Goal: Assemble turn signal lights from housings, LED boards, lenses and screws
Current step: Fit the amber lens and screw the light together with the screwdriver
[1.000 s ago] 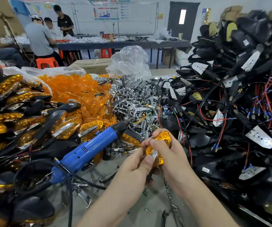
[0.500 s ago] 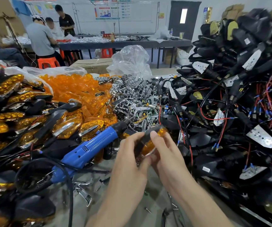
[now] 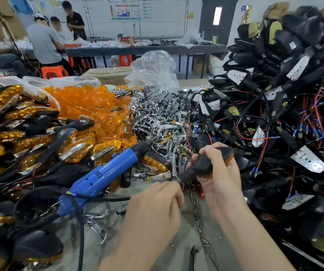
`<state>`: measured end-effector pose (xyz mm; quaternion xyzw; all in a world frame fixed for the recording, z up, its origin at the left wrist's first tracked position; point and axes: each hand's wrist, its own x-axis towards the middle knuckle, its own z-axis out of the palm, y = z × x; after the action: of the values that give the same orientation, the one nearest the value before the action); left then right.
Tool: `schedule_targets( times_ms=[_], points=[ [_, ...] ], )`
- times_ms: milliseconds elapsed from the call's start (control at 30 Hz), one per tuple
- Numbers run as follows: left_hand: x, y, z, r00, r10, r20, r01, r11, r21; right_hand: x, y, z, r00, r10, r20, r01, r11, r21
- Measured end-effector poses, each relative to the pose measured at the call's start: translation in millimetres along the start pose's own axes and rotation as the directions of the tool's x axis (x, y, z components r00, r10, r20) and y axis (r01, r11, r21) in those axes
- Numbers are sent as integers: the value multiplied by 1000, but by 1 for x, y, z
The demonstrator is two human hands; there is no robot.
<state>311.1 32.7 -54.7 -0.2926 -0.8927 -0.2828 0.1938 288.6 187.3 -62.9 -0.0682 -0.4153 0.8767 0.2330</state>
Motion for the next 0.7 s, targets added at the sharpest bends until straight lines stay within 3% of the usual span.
schedule_targets(
  times_ms=[100,300,600,700],
  points=[
    [-5,6,15,995,-7,95,-6,990,143,-1,2,0,1000,-20,17,21,997,-77],
    [-4,-6,26,970,-175,167,109,931,347,-4,4,3,999,-38,8,38,987,-156],
    [2,-6,29,966,-187,181,108,921,375,-5,6,6,999,-47,23,49,989,-142],
    [6,-13,30,982,-130,141,72,932,355,-6,6,7,999,-43,24,45,991,-126]
  ],
)
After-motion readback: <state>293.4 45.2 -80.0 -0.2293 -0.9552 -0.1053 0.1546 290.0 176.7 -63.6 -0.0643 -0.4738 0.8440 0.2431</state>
